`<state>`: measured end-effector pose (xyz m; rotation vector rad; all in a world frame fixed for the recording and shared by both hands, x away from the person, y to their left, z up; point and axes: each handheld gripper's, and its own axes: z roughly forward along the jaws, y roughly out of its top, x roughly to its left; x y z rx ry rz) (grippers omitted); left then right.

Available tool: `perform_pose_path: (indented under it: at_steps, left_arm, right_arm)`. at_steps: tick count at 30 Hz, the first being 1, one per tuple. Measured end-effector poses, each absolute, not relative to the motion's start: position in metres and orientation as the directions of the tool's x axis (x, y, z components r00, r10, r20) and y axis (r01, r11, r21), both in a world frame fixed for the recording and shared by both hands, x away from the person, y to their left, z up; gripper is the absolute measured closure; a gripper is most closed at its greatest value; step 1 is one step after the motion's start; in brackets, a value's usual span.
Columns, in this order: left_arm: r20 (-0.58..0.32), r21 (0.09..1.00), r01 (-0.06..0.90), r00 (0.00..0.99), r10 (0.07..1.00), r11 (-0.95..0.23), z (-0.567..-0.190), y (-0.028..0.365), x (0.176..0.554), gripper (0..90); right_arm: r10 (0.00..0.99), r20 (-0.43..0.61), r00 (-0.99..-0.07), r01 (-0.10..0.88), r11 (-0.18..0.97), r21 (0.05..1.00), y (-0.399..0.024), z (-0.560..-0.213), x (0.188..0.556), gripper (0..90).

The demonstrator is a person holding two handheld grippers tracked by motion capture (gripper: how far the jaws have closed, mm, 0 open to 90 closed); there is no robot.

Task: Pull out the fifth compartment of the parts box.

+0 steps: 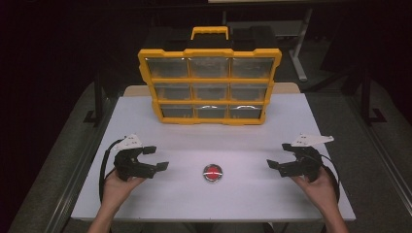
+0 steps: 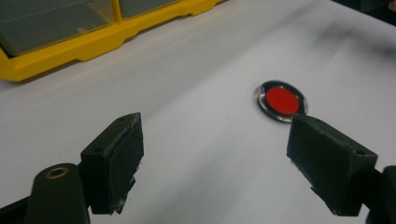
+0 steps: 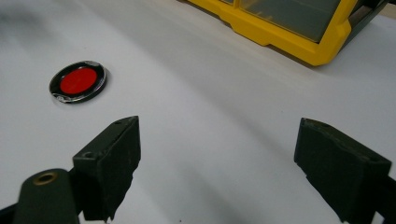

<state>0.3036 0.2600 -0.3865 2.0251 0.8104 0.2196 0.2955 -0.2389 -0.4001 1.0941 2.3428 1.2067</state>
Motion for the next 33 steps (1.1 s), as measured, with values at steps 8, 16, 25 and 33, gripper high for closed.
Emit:
perform_pose_path:
  at_steps: [8, 16, 25, 33]
  left_arm:
    - [-0.215, 0.826, 0.464, 0.783, 0.583, -0.319, -0.385, 0.252, 0.318, 21.3]
    - [-0.243, 0.827, 0.475, 0.786, 0.569, -0.302, -0.377, 0.241, 0.332, 24.2]
    - [-0.275, 0.817, 0.497, 0.783, 0.558, -0.294, -0.368, 0.222, 0.347, 25.0]
    - [-0.321, 0.825, 0.516, 0.763, 0.561, -0.229, -0.366, 0.213, 0.358, 30.5]
  right_arm:
    - [0.735, 0.088, -0.672, 0.498, 0.361, 0.789, -0.239, -0.401, 0.296, 13.7]
    - [0.735, 0.083, -0.674, 0.495, 0.365, 0.789, -0.239, -0.401, 0.297, 13.7]
    - [0.736, 0.084, -0.671, 0.496, 0.361, 0.790, -0.242, -0.401, 0.297, 13.8]
    - [0.738, 0.088, -0.670, 0.499, 0.359, 0.789, -0.244, -0.402, 0.297, 13.7]
